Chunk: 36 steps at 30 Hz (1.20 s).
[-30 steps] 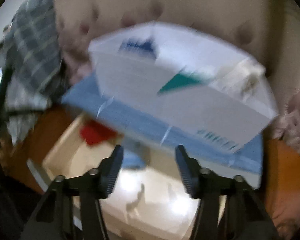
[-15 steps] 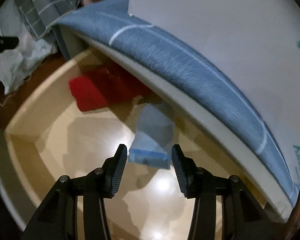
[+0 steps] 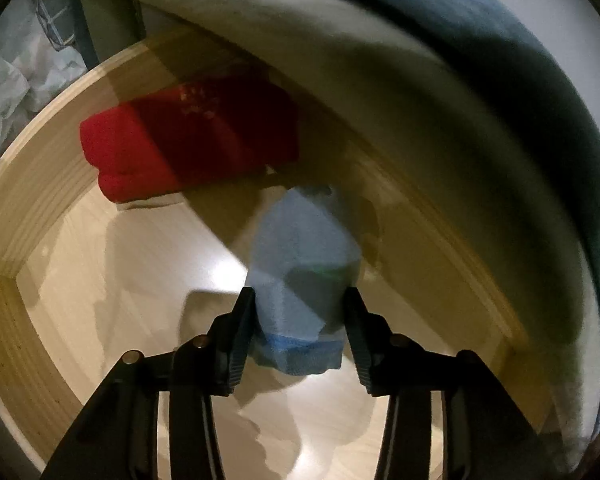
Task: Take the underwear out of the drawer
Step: 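Reach the right tool into the drawer and grasp the light blue sock, then lift the light blue sock with the right tool while the left tool reaches toward the red sock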
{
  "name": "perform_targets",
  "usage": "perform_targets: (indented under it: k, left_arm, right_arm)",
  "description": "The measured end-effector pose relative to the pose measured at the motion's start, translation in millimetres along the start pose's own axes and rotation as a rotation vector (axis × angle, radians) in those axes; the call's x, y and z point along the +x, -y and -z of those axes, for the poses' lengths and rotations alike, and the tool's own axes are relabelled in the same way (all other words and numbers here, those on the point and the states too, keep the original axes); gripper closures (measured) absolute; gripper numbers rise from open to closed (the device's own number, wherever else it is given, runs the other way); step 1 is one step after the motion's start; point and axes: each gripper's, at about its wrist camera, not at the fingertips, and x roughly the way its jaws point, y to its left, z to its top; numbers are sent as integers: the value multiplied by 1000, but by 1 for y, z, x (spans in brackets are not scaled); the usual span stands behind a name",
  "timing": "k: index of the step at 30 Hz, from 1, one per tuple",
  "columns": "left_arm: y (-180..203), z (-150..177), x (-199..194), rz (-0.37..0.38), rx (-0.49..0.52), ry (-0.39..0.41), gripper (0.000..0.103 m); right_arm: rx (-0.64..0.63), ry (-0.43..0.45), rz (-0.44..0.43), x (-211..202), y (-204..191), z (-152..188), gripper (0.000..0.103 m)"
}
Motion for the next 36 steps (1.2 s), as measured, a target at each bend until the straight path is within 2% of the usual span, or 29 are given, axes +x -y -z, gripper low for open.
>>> perform_targets:
  k: [6,13,24,31,36]
  left_arm:
    - [1,0,1,2,3,-3,45]
    - [14,1,3,21,61,-11,45]
    - [41,12,1,30,190,-2,45]
    - [57,19,4,22,265,-11,45]
    - [58,22,8,73,270,-43,45]
  right_arm:
    - [24,-73,-18,1,8,10,65]
    - [67,-195,-24,-1,27,46,65]
    - [317,-377,-58,-3,76,124,65]
    - [388,-499,-110,-1,73,146,64]
    - [399,-510,-100,0,79,150,59]
